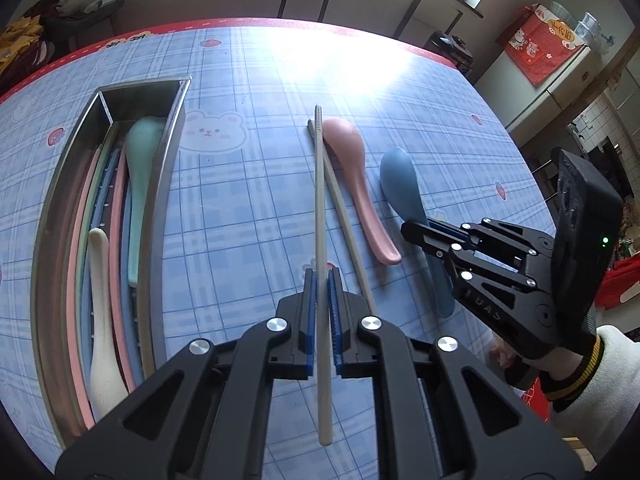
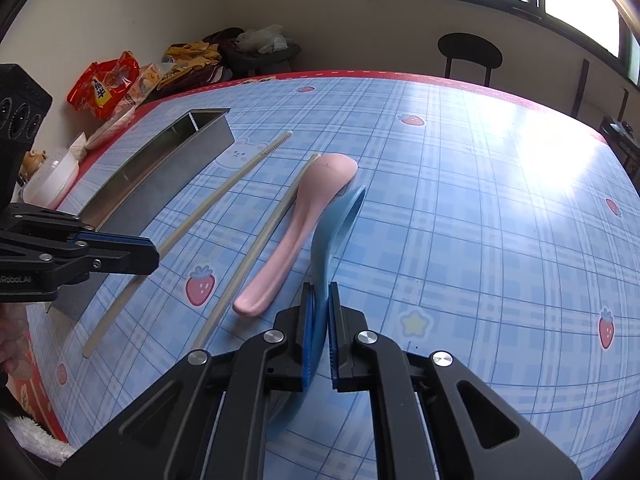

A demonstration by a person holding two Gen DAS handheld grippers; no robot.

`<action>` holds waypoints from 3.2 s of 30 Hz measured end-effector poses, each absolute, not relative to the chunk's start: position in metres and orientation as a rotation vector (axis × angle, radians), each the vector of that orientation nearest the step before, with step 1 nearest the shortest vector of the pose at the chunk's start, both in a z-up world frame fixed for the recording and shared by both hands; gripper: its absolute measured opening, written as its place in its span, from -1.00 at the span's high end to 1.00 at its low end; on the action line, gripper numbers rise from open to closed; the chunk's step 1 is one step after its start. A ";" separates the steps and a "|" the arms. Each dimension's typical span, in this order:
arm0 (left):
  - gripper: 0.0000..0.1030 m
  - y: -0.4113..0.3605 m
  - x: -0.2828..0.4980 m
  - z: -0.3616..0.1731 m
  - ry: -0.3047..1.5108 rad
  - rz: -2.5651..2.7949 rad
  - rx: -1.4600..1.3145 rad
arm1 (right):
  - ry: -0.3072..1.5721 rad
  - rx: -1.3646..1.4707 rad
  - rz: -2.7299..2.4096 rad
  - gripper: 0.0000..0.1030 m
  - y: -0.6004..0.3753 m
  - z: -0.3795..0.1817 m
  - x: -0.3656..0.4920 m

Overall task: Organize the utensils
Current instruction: 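Carry the beige chopstick and blue spoon over the steel caddy with both tools, then lower the chopstick and blue spoon into the caddy and open both tools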

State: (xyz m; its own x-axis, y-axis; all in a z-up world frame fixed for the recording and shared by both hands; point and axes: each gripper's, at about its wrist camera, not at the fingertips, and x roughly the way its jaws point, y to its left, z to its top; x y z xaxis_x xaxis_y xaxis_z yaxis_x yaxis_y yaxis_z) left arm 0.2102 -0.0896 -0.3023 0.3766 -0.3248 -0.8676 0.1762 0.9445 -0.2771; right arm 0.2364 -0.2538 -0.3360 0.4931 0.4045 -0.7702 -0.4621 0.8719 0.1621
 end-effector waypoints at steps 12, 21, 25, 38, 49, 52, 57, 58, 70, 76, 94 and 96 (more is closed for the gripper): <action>0.80 -0.032 0.181 -0.263 1.077 -0.267 -0.213 | 0.900 0.110 0.507 0.86 -0.258 -0.307 0.212; 0.80 0.010 0.167 -0.257 1.088 -0.246 -0.223 | 0.926 0.230 0.520 0.86 -0.230 -0.294 0.201; 0.80 0.030 0.164 -0.262 1.099 -0.230 -0.216 | 0.937 0.260 0.529 0.86 -0.213 -0.286 0.207; 0.80 0.057 0.183 -0.279 1.093 -0.217 -0.178 | 0.980 0.252 0.540 0.86 -0.152 -0.274 0.241; 0.80 0.075 0.189 -0.301 1.111 -0.193 -0.216 | 1.032 0.245 0.567 0.86 -0.102 -0.284 0.274; 0.80 0.077 0.191 -0.302 1.106 -0.193 -0.230 | 1.056 0.234 0.567 0.86 -0.086 -0.291 0.287; 0.79 0.076 0.191 -0.304 1.107 -0.198 -0.234 | 1.108 0.238 0.541 0.86 -0.071 -0.303 0.308; 0.79 0.075 0.191 -0.304 1.107 -0.200 -0.229 | 1.119 0.239 0.537 0.86 -0.069 -0.305 0.311; 0.79 0.076 0.194 -0.304 1.112 -0.187 -0.239 | 1.180 0.241 0.523 0.85 -0.055 -0.317 0.323; 0.79 0.073 0.196 -0.303 1.119 -0.177 -0.235 | 1.156 0.248 0.518 0.84 -0.068 -0.306 0.320; 0.62 0.062 0.187 -0.284 1.116 -0.161 -0.196 | 1.031 0.145 0.385 0.52 -0.167 -0.284 0.281; 0.61 0.058 0.187 -0.276 1.104 -0.160 -0.188 | 1.017 0.126 0.371 0.52 -0.180 -0.285 0.274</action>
State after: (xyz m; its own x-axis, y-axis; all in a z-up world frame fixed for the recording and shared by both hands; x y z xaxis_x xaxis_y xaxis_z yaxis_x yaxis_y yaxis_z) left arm 0.1871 0.0583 -0.2763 0.4414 -0.2213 -0.8696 0.0351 0.9726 -0.2297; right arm 0.2743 -0.1799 -0.2851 0.4694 0.3598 -0.8063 -0.2443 0.9305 0.2730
